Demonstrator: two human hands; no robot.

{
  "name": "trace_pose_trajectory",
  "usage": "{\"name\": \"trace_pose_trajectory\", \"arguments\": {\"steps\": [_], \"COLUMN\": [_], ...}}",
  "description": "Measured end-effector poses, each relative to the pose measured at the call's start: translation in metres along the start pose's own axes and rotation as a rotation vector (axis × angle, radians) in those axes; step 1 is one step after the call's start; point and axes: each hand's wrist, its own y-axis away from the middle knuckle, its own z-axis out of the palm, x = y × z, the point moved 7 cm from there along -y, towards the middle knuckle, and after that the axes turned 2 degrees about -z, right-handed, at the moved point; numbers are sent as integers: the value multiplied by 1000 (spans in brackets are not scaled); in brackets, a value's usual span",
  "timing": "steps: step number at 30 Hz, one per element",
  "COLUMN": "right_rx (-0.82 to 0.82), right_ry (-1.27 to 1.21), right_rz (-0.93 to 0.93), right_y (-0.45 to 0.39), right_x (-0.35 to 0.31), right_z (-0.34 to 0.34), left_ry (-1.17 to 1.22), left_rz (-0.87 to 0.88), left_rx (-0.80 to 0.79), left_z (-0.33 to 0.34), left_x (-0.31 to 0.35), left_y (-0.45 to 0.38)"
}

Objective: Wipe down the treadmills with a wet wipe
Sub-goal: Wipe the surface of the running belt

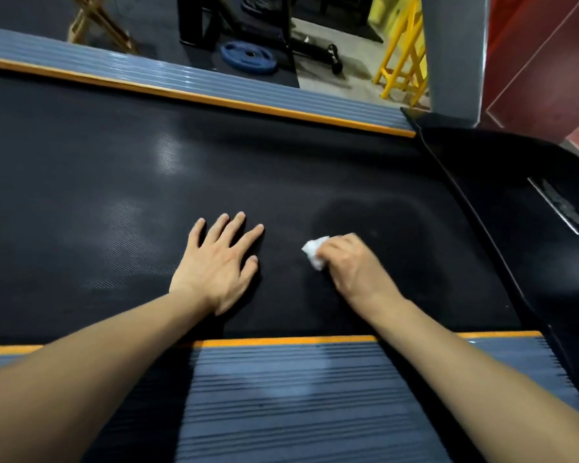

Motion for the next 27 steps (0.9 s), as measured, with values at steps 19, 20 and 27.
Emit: {"name": "trace_pose_trajectory", "arguments": {"steps": [19,20,27], "right_rx": [150,130,308], "right_ry": [-31,-19,-100], "right_rz": [361,328,526], "right_y": [-110,-115,-191], "right_x": [66,70,171], "right_z": [20,20,-26], "left_ry": [39,27,-23], "left_rz": [-114,-135,-158], "left_rx": [29,27,12], "left_z": [-9,-4,-1], "left_x": [-25,-27,-28], "left_y": [-34,-36,-35]}}
